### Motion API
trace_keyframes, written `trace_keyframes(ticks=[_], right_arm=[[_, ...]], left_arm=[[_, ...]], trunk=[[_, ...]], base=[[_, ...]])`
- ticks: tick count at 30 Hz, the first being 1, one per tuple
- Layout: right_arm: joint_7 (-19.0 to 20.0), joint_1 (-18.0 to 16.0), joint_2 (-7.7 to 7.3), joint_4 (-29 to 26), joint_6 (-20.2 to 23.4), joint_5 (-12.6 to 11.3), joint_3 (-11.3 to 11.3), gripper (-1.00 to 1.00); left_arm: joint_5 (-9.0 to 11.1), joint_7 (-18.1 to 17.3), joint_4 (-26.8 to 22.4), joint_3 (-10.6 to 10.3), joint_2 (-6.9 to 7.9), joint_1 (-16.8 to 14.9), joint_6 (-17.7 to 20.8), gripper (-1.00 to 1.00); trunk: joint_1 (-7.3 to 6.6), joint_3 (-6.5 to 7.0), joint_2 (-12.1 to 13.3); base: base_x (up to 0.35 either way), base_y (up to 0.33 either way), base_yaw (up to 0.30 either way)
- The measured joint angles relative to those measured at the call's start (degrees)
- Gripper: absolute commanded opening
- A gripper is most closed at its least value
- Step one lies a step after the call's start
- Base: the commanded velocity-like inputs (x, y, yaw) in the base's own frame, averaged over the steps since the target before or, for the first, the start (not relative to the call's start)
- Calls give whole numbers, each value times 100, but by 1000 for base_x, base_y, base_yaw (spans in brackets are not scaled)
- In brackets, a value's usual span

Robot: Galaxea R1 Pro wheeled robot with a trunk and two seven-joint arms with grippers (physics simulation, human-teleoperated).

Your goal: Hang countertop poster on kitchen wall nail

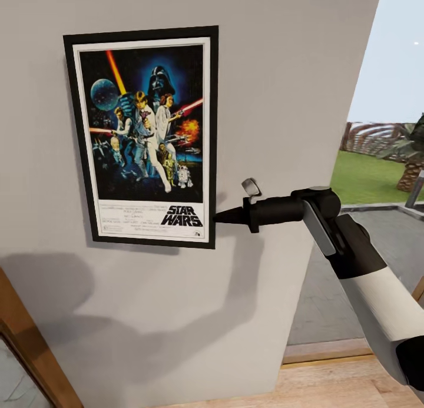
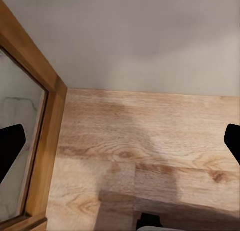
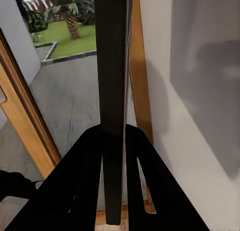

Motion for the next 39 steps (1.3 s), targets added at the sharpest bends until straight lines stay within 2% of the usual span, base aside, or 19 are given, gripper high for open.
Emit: trace_keyframes(ticks=[10,39], right_arm=[[0,0,0,2,0,0,0,-100],[0,9,0,9,0,-5,0,-100]], left_arm=[[0,0,0,0,0,0,1,100],[0,0,0,0,0,0,9,100]], trunk=[[0,0,0],[0,0,0]], base=[[0,88,0],[0,15,0]])
